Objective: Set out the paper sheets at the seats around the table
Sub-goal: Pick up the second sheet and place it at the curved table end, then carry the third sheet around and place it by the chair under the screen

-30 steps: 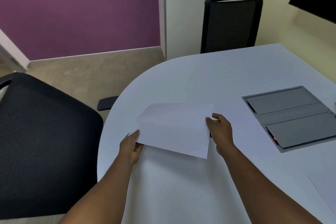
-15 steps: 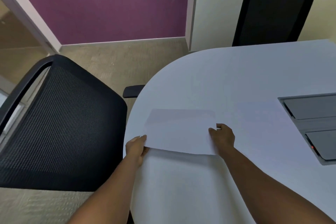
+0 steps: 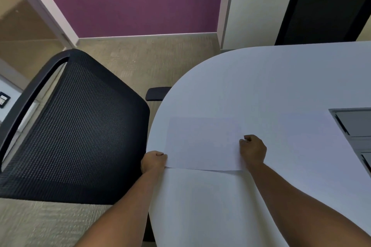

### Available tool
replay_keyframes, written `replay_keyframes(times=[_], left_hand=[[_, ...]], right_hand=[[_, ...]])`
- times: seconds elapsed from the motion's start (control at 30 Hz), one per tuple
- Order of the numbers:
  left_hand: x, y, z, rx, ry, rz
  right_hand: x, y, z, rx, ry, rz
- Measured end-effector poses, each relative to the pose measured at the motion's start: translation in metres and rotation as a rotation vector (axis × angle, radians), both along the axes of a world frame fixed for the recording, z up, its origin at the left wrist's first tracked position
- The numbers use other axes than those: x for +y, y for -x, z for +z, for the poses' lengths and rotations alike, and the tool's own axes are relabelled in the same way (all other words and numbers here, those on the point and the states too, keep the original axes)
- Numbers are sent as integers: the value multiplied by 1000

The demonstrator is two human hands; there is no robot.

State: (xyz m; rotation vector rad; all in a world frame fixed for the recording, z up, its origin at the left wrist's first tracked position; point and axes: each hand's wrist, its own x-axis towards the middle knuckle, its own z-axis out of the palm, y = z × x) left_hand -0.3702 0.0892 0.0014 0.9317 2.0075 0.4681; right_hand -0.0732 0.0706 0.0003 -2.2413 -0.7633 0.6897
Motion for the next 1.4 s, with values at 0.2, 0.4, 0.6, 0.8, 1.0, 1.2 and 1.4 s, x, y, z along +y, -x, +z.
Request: replay_keyframes(times=[0.2, 0.4, 0.6, 0.8, 1.0, 1.2, 1.4], left_hand=[[2, 2, -3, 128, 3, 2], [4, 3, -3, 175, -9, -8], [5, 4, -6, 201, -16, -13], [5, -16, 5, 228, -69, -83], [-11, -84, 7, 256, -265, -446], [-28, -166, 20, 200, -393, -638], [-31, -233, 35, 181, -464, -753]], right_hand=[[2, -1, -8, 13, 2, -1], [-4, 0, -18, 17, 65, -6], [-8, -3, -18, -19, 47, 28], [-30, -32, -7, -50, -30, 46], [-50, -78, 16, -177, -120, 57], [-73, -124, 34, -256, -138, 59], [-88, -158, 43, -258, -153, 36]])
